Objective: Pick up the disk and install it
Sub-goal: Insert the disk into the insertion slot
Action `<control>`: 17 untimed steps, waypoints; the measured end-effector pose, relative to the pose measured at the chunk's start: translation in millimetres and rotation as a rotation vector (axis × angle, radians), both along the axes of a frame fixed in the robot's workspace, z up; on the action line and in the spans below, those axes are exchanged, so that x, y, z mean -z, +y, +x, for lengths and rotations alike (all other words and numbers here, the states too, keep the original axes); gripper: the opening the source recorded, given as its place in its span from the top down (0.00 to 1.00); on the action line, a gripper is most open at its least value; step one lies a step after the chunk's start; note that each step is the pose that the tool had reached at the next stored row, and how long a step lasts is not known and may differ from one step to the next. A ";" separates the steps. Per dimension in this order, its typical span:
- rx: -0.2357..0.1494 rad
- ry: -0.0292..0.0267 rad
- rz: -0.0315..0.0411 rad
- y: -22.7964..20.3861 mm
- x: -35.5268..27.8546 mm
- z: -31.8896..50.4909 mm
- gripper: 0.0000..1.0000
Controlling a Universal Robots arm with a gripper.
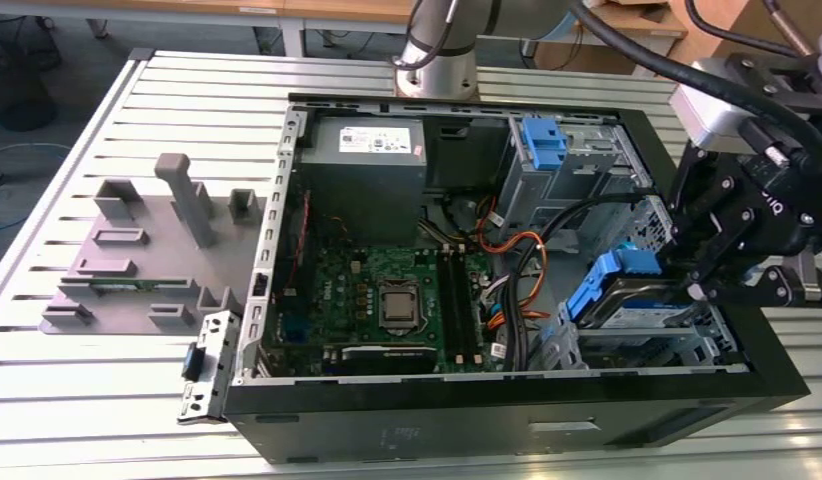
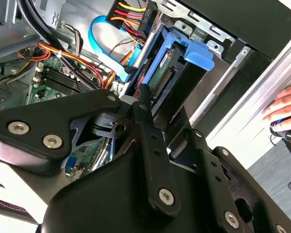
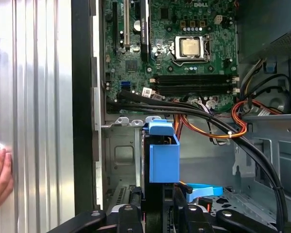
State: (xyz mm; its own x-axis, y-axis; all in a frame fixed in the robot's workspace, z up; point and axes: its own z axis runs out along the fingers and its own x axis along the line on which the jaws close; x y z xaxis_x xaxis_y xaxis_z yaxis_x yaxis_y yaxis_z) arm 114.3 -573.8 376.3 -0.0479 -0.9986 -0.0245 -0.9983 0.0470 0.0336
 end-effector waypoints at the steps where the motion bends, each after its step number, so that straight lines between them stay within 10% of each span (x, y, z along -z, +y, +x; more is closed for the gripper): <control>1: 0.000 0.0000 0.0001 0.0 1.7 0.0 0.65; 17: 0.000 0.0000 -0.0001 0.0 11.3 0.0 0.64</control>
